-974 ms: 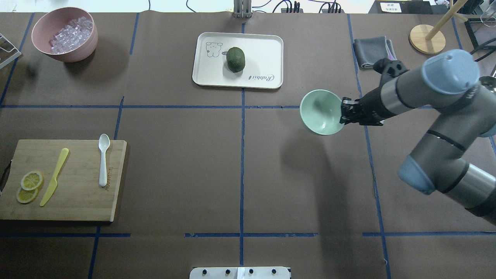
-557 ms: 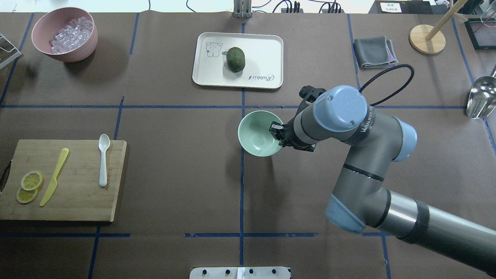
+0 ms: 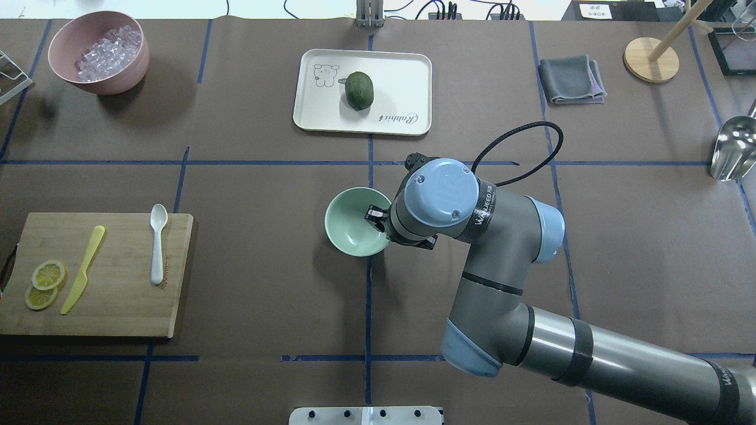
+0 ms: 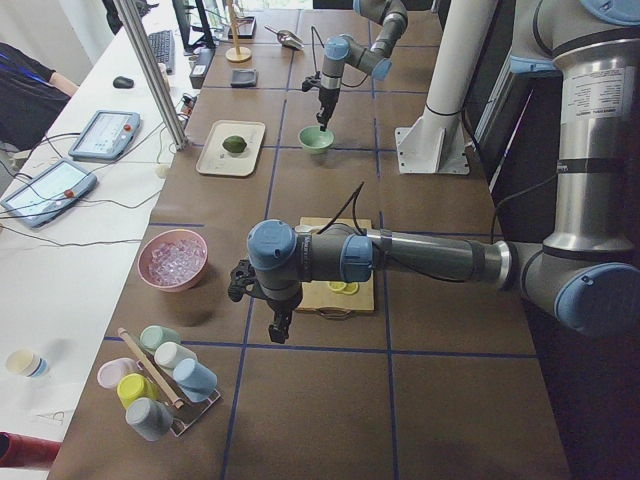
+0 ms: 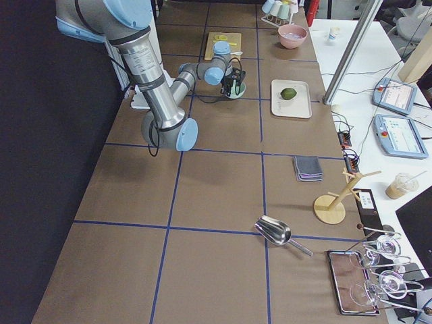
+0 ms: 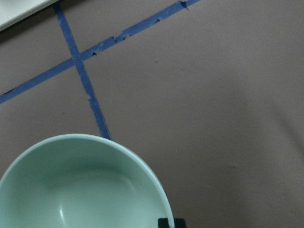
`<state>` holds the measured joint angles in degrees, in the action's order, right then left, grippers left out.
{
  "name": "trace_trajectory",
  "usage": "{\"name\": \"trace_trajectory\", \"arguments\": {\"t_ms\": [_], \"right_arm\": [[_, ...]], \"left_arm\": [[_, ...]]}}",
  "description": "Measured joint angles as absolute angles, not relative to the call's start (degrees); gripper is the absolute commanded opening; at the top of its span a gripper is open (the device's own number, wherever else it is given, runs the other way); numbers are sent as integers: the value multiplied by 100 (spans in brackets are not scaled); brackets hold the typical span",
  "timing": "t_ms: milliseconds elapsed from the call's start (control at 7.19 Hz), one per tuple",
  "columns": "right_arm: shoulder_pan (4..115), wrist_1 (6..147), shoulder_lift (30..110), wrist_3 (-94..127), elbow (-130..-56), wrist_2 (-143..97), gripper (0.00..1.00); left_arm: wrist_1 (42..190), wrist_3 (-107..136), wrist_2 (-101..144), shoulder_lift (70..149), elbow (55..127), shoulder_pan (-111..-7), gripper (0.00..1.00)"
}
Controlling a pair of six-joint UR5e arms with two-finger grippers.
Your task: Place spoon in bowl
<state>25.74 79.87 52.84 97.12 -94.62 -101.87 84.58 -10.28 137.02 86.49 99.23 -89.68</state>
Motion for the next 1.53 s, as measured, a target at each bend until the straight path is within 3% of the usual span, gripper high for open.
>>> {"name": "trace_trajectory", "arguments": {"t_ms": [139,278,557,974,1530], "right_arm": [[2571,7989,5287,9695,-9456,-10189,67],[2570,7992,5296,9665,-9456,-10195,100],[2754,8002,5309,9565,-9503,-10324,100],[3997,8543,5486,8226,-9843,-11473,100],[6095,9135,6812,4211,-10106,-12539,100]], "left_arm": [[8458,-1028,13702,8648,9923,-8966,100],[8463,-1028,13702,8651,9924,-8965,100],[8477,-1030,13700,8668,9946,-8965,100],[8686,-1045,13676,8782,10037,-8905,100],[8787,-906,13666,9093,9918,-8808,100]]}}
